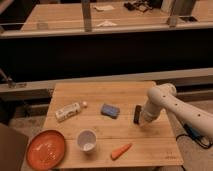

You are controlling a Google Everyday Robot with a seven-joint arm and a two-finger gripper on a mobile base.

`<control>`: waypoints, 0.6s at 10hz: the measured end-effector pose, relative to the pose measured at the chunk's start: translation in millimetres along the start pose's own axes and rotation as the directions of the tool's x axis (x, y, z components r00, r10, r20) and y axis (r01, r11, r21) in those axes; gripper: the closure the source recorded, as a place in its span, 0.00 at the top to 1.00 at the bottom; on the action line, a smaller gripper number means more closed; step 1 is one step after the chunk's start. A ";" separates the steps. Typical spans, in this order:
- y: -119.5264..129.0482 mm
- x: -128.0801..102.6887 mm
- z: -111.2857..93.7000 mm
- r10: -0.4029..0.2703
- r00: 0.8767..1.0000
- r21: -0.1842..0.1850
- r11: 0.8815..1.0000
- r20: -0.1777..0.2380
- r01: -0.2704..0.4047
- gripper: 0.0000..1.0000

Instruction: Push the eraser across the table

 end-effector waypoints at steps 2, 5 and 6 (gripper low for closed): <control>-4.3 -1.5 3.4 0.002 1.000 0.006 1.000 -0.007 -0.002 0.00; -13.9 -8.5 8.7 0.003 1.000 0.012 1.000 -0.019 -0.003 0.00; -17.0 -8.9 9.7 0.004 1.000 0.014 1.000 -0.023 -0.004 0.00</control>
